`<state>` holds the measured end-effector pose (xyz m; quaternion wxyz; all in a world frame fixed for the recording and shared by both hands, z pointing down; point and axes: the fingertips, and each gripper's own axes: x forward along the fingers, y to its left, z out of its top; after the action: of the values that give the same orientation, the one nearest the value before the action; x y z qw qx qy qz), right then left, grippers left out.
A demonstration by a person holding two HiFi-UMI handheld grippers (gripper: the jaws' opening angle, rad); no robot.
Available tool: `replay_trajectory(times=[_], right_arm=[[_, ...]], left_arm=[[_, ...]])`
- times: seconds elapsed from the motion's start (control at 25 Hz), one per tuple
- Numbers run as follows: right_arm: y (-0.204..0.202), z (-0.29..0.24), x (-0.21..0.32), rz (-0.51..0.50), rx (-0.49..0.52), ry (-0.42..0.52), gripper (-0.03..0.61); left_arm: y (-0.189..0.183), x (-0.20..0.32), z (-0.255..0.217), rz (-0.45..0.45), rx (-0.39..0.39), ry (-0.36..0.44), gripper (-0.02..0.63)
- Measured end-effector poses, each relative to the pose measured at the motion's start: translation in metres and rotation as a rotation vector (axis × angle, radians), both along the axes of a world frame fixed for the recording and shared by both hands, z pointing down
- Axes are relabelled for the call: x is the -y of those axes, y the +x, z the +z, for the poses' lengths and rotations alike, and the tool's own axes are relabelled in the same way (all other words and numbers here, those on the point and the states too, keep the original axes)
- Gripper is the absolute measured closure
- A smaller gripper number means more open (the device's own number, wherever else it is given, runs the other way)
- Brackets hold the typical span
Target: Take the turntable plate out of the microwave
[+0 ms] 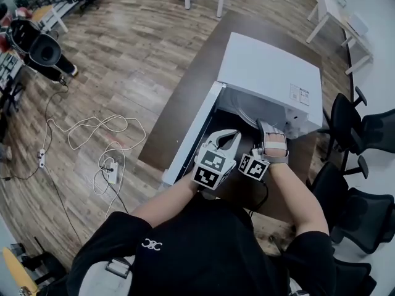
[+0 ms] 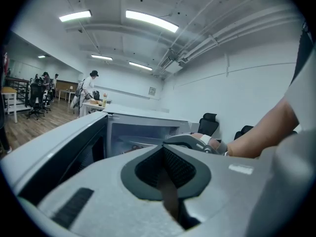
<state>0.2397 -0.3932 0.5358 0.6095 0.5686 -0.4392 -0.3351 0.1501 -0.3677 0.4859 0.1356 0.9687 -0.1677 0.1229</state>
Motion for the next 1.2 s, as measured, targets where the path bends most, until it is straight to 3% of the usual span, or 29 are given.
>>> replay_trajectory(times=[0.56, 1.2], right_arm=[[-0.015, -0.026, -0.041, -0.067, 0.028, -0.002, 0.525], [-0.024, -0.034, -0.057, -0.091, 0.025, 0.004, 0.525]], left_arm=[[-0.013, -0.027, -0.002, -0.089, 0.027, 0.031, 0.606], [-0.024, -0.051, -0.003, -0.124, 0.025, 0.047, 0.606]])
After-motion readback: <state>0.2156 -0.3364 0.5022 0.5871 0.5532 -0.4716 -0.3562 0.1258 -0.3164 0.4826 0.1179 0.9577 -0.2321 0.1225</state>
